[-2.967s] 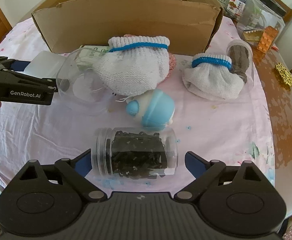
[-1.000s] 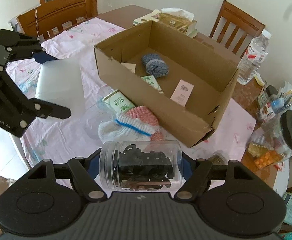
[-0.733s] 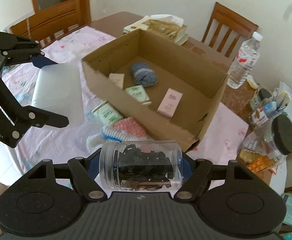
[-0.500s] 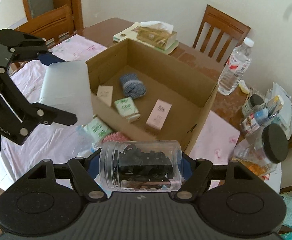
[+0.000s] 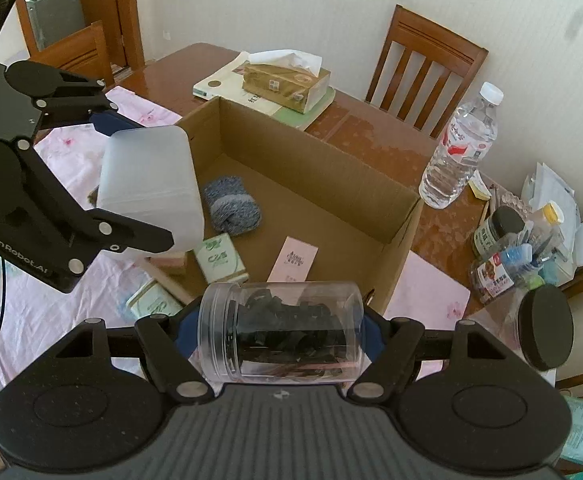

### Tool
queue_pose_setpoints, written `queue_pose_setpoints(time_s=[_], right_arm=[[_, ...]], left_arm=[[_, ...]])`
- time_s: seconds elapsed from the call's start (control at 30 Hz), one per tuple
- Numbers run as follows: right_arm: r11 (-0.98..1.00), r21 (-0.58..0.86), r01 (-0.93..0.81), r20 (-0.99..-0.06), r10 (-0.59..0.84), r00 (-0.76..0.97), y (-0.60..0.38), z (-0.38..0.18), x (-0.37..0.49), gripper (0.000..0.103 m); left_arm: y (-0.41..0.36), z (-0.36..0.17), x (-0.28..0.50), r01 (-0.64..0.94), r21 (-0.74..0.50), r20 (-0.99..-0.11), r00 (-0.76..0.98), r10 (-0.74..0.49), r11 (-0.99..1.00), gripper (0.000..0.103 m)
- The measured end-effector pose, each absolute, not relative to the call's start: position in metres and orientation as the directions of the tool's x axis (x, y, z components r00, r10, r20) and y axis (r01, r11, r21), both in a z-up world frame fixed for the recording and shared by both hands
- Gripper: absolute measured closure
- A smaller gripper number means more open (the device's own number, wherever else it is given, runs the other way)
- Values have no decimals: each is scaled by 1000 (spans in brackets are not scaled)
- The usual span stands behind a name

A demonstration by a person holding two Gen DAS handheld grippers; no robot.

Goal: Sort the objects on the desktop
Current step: 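Lift and carry the jar and white box over the cardboard box with both grippers, then open the right gripper to drop the jar into the cardboard box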

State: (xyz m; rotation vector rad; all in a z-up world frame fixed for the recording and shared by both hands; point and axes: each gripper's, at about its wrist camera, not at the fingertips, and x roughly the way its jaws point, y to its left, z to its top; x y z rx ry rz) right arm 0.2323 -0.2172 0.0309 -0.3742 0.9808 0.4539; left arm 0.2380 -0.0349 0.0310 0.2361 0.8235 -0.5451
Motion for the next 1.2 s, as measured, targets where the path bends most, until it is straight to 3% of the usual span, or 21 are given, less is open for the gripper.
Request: queue_pose_setpoints(time_s=[0.6,1.2], right_arm=[[855,-59,-515,-889,190,417,-205,1,273,23],[902,-45,-430,-882,166,441,-235,0,264,15]], left_arm=[[-22,11,285,532,-19,-767,536,-354,846,20],[-48,-5,316,574,-27,-784,496,-373,819,20]])
